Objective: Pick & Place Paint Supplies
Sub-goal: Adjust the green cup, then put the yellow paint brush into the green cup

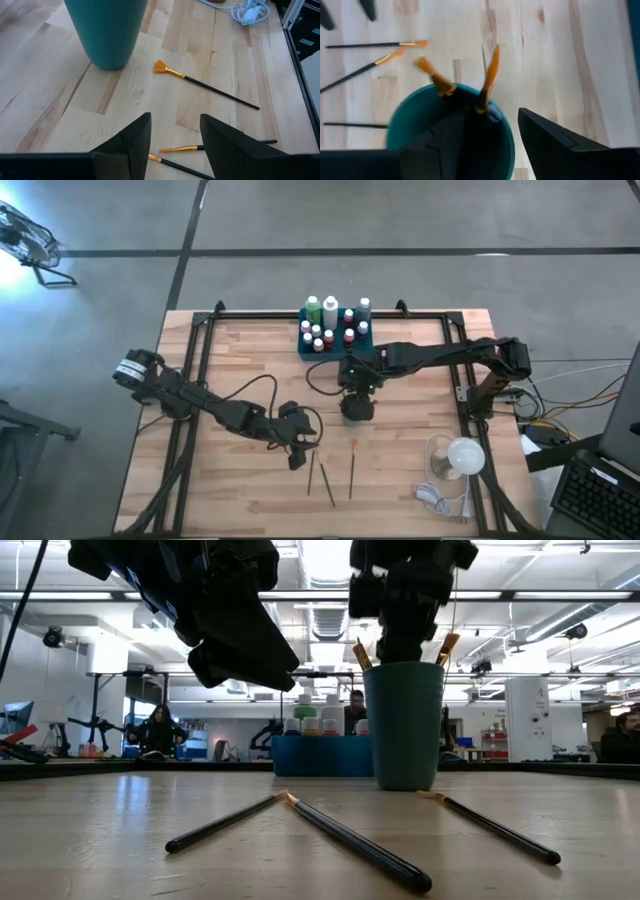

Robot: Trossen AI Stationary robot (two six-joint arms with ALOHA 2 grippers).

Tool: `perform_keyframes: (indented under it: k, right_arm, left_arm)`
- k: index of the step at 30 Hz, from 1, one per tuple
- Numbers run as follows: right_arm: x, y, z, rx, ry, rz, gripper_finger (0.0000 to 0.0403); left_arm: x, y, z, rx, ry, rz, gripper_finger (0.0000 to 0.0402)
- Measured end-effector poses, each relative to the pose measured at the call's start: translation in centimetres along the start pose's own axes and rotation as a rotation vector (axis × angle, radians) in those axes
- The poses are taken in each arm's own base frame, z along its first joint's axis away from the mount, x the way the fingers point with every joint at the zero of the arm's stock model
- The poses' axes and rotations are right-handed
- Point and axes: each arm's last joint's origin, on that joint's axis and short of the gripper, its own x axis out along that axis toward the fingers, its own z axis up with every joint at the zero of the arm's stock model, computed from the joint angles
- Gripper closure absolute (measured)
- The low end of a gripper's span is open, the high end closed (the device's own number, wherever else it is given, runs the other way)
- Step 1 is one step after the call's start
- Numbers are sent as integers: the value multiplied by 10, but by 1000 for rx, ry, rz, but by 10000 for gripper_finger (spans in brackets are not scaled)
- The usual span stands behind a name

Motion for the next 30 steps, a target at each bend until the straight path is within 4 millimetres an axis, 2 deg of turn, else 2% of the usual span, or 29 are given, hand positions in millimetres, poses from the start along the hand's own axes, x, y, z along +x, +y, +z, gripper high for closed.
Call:
perform_keyframes:
  k: [10,17,23,27,30]
  right_arm:
    - [-53,10,-6,19,-124,17,238]
    - [-99,31,-18,-32,-270,-11,254]
    - [-123,72,-30,-188,-404,2,278]
    - [-122,107,-38,-414,-453,-41,284]
    - [-113,125,-42,-605,-449,-184,282]
  left_arm:
    - [0,0,0,0,0,1,227]
    - [0,0,0,1,8,-10,227]
    - [0,0,-1,2,25,-33,227]
    - [-5,0,1,-3,32,-29,227]
    - [-12,0,5,-24,10,-25,227]
